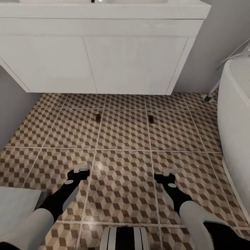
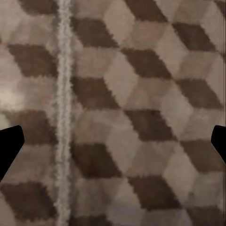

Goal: Take the four mousetraps from the cabinet in the bathroom and place them on the bathroom floor. Make sure all four end up on the same floor surface, and ensure that at least two of them are either under or directly next to the same bathroom sink.

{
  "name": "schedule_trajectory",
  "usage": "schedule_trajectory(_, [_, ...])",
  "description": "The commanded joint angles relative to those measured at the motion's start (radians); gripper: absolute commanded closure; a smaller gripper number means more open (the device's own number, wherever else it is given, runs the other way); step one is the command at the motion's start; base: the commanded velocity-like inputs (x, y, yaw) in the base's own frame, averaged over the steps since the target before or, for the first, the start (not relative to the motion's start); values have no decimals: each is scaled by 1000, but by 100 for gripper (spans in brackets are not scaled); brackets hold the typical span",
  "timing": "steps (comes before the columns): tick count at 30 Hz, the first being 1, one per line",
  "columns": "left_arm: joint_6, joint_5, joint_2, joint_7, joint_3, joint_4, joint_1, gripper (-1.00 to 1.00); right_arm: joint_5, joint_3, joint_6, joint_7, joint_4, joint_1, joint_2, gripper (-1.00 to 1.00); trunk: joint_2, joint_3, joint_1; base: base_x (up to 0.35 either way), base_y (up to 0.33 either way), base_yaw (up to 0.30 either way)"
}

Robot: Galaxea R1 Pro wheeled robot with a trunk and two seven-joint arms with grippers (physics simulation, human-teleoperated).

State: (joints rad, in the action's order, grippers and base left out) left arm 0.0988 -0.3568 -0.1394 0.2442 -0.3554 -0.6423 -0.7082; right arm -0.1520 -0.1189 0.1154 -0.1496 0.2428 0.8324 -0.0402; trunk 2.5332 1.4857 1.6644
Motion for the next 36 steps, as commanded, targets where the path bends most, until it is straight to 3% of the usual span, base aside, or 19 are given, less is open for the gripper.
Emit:
schedule_trajectory(1, [4,-8,-2,10,-8,-2,0,-100,-10,-8,5,-3,-1,1,-1,-100,0,-3,-1,0,0,0])
schedule_trajectory(36, [0,-10,-5,2,-4,-2,0,-100,-11,-9,12,-15,1,1,-1,-100,-8,-139,-16,0,0,0])
